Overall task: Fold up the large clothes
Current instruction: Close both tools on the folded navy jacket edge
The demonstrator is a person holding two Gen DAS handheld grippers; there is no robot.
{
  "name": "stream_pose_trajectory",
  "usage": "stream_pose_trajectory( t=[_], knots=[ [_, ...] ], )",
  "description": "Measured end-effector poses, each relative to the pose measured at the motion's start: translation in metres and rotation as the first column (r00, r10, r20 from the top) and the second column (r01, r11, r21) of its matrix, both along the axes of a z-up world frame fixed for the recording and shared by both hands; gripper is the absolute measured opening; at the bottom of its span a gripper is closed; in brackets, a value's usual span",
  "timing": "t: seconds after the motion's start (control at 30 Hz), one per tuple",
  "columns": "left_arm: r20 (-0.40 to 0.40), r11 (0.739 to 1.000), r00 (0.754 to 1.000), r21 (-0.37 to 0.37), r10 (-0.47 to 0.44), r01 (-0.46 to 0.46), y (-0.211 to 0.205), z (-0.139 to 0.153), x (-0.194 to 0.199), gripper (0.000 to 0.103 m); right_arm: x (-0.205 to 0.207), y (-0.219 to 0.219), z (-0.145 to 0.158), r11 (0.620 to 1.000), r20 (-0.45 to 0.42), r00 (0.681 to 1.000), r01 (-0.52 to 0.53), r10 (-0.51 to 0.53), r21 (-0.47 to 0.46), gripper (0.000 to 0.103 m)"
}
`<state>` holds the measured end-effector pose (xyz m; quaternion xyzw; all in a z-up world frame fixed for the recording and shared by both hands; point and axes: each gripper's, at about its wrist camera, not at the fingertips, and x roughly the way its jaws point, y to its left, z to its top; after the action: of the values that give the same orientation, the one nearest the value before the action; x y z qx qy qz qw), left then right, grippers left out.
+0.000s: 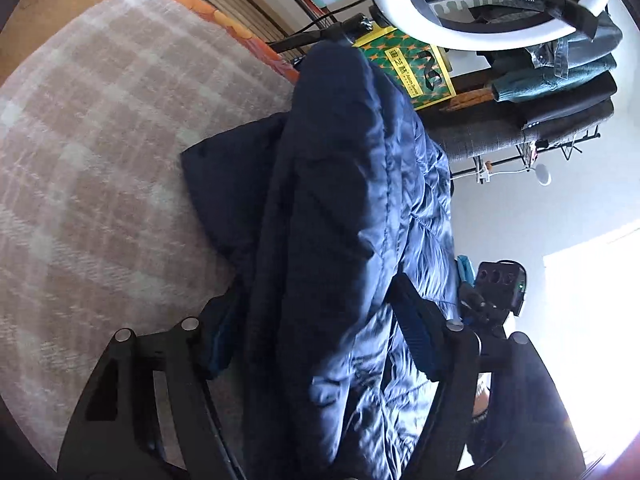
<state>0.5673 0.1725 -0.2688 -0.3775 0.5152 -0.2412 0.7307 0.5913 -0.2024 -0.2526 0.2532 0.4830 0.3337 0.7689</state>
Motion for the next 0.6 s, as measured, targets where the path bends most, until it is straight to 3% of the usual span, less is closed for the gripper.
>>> stream_pose_trajectory(
  t=[0.1, 0.23, 0.33, 0.43, 0.6],
  knots=[
    [0.004, 0.999, 1.000, 0.037, -0.007, 0.007, -0.014, 0.001, 0.003, 0.053, 0.001, 0.001, -0.001, 1.000, -0.004, 1.000, 0.013, -0.013, 0.028, 0.082],
    [0.022, 0.999, 1.000, 0.049, 0.003, -0.004, -0.015, 0.007, -0.001, 0.039, 0.003, -0.007, -0.009, 0.997, -0.046, 0.998, 0.045, -0.043, 0.057, 0.052],
    [0.038, 0.997, 0.999, 0.073, 0.012, -0.014, -0.018, 0.014, -0.005, 0.033, 0.002, -0.016, -0.010, 0.996, -0.057, 0.997, 0.063, -0.059, 0.063, 0.036],
    [0.045, 0.993, 0.999, 0.117, 0.026, -0.031, -0.025, 0.023, -0.006, 0.028, -0.003, -0.011, 0.001, 0.998, -0.010, 0.998, 0.060, -0.060, 0.014, 0.027],
    [0.069, 0.986, 0.997, 0.162, 0.035, -0.046, -0.035, 0.042, -0.016, 0.023, -0.008, 0.000, 0.025, 0.996, 0.044, 0.998, 0.048, -0.045, -0.079, 0.021]
  ],
)
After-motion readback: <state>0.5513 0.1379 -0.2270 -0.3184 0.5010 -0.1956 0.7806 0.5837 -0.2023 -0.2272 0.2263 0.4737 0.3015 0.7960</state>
